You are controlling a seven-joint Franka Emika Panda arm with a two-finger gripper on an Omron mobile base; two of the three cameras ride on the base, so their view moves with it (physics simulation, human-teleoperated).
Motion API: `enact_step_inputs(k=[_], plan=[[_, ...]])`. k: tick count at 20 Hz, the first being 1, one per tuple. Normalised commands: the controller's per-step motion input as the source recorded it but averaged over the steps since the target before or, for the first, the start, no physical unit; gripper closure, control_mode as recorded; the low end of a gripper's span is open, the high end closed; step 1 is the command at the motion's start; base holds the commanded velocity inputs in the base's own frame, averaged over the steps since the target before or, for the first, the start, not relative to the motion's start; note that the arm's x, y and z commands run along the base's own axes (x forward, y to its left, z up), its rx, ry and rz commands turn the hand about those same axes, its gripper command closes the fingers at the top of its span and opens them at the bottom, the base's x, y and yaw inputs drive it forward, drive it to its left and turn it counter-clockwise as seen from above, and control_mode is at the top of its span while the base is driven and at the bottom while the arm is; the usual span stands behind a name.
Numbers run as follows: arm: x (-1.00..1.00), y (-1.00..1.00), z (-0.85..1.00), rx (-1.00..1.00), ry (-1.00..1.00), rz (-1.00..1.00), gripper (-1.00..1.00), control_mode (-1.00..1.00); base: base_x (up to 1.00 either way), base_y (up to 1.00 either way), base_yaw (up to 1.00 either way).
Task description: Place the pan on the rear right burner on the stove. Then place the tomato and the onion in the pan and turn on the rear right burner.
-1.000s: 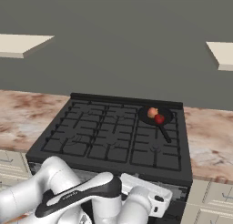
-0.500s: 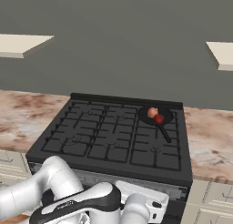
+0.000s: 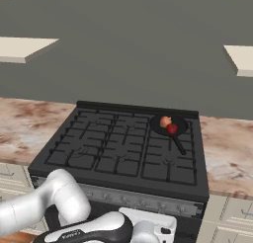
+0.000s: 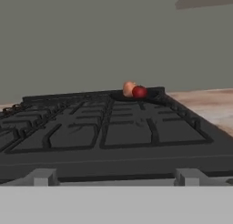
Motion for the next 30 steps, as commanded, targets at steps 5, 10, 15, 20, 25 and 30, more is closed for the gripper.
enact_step_inputs(k=[5, 10, 15, 20, 25, 30], plan=[[0.3, 0.07, -0.25, 0.0, 0.0, 0.01, -1.0, -1.0, 0.0, 0.0, 0.0], [0.32, 0.0, -0.39, 0.0, 0.0, 0.0, -1.0, -1.0, 0.0, 0.0, 0.0], [0.08, 0.0, -0.5, 0.0, 0.0, 0.0, -1.0, -1.0, 0.0, 0.0, 0.0], [0.0, -0.05, -0.32, 0.0, 0.0, 0.0, -1.0, -1.0, 0.0, 0.0, 0.0], [0.0, -0.05, -0.06, -0.01, 0.0, 0.0, -1.0, -1.0, 0.0, 0.0, 0.0], [0.0, -0.22, 0.0, 0.0, 0.0, 0.0, -1.0, -1.0, 0.0, 0.0, 0.0]])
